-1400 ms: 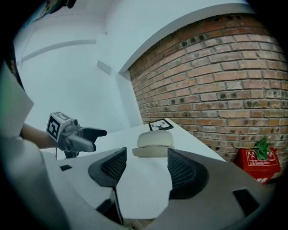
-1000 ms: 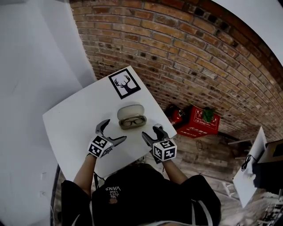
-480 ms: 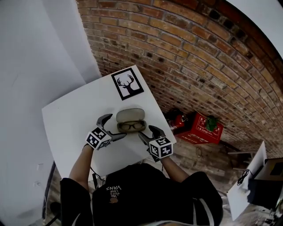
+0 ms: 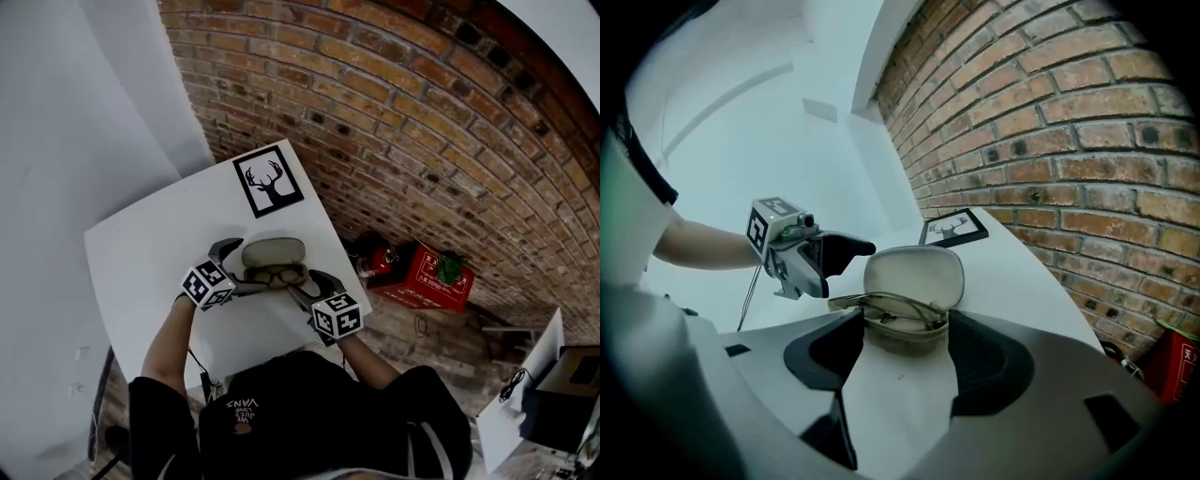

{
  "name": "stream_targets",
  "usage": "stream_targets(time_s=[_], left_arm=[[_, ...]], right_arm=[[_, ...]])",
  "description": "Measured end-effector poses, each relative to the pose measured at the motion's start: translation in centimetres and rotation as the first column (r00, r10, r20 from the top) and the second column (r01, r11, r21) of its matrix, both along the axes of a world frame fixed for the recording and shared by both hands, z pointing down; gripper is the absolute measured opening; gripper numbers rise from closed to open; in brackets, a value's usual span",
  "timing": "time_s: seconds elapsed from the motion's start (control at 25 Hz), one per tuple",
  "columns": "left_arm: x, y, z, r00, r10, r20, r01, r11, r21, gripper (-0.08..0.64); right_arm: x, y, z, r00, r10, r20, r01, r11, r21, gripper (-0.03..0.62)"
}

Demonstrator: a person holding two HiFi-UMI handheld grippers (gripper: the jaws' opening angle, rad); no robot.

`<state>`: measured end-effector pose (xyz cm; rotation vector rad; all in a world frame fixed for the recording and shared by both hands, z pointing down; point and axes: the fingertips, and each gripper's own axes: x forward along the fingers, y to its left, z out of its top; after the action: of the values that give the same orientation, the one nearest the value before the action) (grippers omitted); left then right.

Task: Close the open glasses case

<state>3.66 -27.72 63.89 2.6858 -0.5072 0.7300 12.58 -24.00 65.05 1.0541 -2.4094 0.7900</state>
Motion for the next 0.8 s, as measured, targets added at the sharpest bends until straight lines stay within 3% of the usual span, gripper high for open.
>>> stream_targets(time_s=[0.16, 0.36, 0.8], left_arm=[[0.9, 0.1, 0.3, 0.999, 0.046, -0.019, -0.047, 0.998, -0.046, 0.565], [1.2, -0.1, 0.4, 0.998, 0.041, -0.048, -0.044, 0.997, -0.068, 0.566], [1.3, 3.3, -1.4, 0.993, 0.117, -0.023, -0.117, 0.993, -0.001, 0.565]], right_arm=[[-0.1, -0.1, 0.0, 1.000, -0.010, 0.016, 0.010, 1.000, -0.006, 0.276], [0.0, -0.2, 0.2, 1.000, 0.003, 0.022, -0.003, 1.000, -0.008, 0.287], [0.3, 0.3, -0.8, 0.998, 0.056, 0.022, -0.057, 0.998, 0.021, 0.275]])
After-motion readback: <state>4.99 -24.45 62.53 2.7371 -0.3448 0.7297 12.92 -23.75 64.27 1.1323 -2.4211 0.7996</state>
